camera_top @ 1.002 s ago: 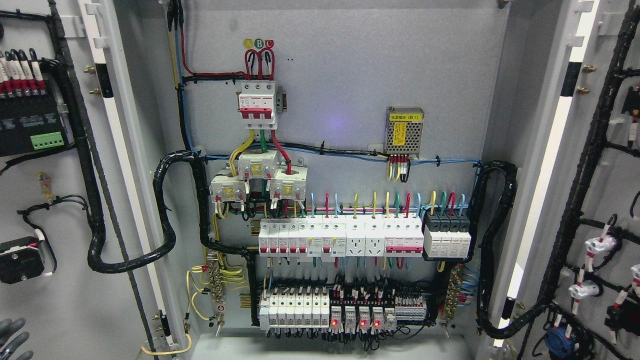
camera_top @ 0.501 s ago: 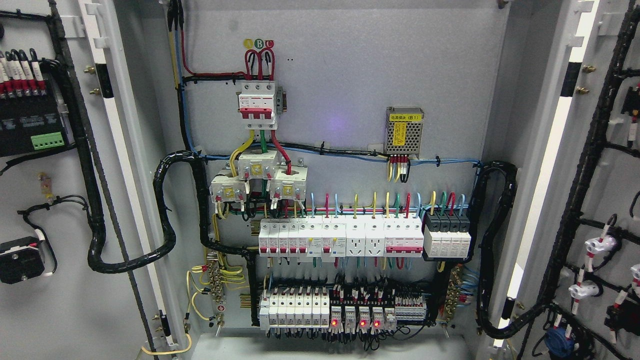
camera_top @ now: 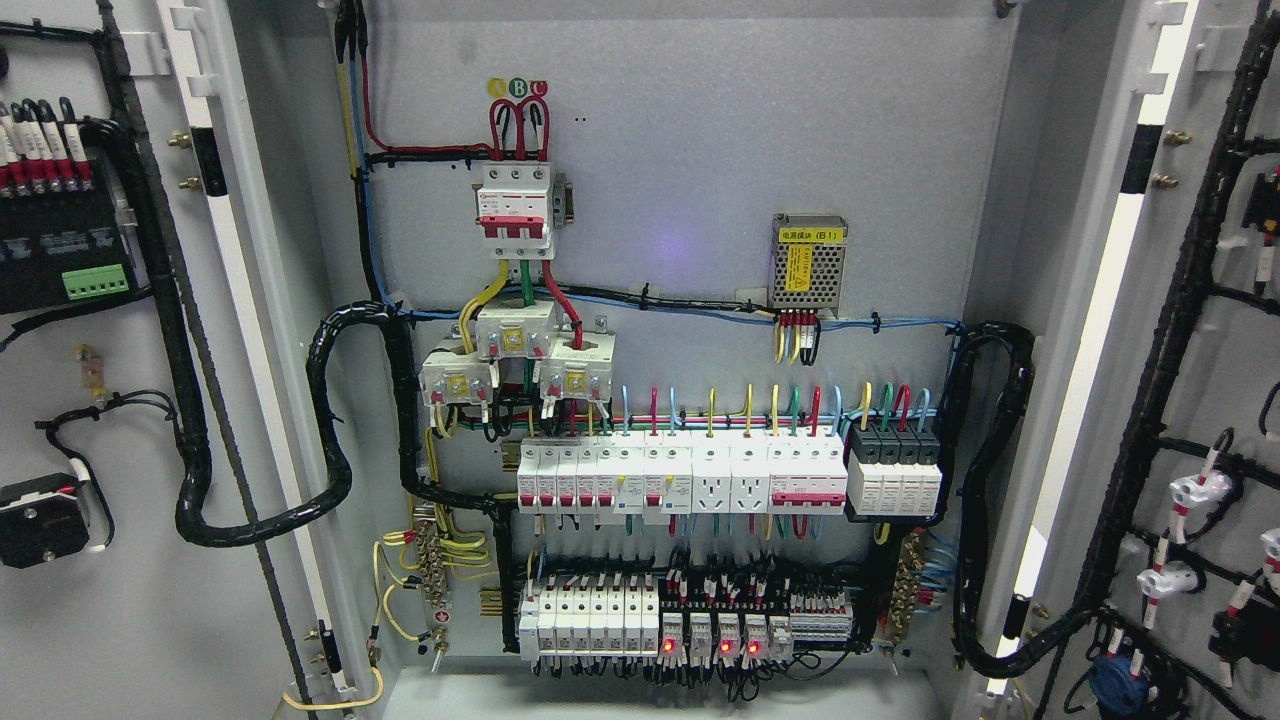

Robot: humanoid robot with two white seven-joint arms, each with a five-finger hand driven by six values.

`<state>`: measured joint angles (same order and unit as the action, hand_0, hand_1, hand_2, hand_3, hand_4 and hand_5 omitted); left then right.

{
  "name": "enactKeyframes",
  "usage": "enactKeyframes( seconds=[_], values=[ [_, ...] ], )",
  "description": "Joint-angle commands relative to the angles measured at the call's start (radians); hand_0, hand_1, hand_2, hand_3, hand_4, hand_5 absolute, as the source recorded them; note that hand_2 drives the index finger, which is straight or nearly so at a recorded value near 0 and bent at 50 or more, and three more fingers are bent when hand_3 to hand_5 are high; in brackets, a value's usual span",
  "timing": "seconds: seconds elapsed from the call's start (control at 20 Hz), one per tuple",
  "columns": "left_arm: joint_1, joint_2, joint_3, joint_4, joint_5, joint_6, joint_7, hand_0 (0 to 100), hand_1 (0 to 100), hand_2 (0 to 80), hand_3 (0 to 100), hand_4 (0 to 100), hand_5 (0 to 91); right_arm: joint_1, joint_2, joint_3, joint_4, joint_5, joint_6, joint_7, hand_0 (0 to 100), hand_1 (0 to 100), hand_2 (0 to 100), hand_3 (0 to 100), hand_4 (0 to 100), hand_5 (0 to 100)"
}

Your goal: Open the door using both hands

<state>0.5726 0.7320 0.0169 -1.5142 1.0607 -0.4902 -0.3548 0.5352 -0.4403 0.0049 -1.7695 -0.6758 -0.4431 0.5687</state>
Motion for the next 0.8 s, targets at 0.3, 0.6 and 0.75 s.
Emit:
enactKeyframes(
  seconds=[0.3, 0.6, 0.75],
  values=[
    [-0.045, -0.137, -0.270, 0.445, -0.028, 0.004, -0.087, 0, 0, 0.0, 0, 0, 0.0, -0.057, 0.170, 0.124, 0.651, 0.136, -0.003, 0.002, 0, 0, 0, 0, 0, 0],
    [-0.132, -0.239, -0.316, 0.719, -0.070, 0.004, -0.180, 0, 0, 0.0, 0, 0, 0.0, -0.081, 0.216, 0.115, 0.884, 0.170, -0.006, 0.002, 0, 0, 0, 0, 0, 0],
    [-0.166, -0.284, -0.315, 0.831, -0.108, 0.004, -0.210, 0, 0, 0.0, 0, 0, 0.0, -0.081, 0.229, 0.119, 0.973, 0.206, -0.006, 0.000, 0, 0, 0, 0, 0, 0]
  ],
)
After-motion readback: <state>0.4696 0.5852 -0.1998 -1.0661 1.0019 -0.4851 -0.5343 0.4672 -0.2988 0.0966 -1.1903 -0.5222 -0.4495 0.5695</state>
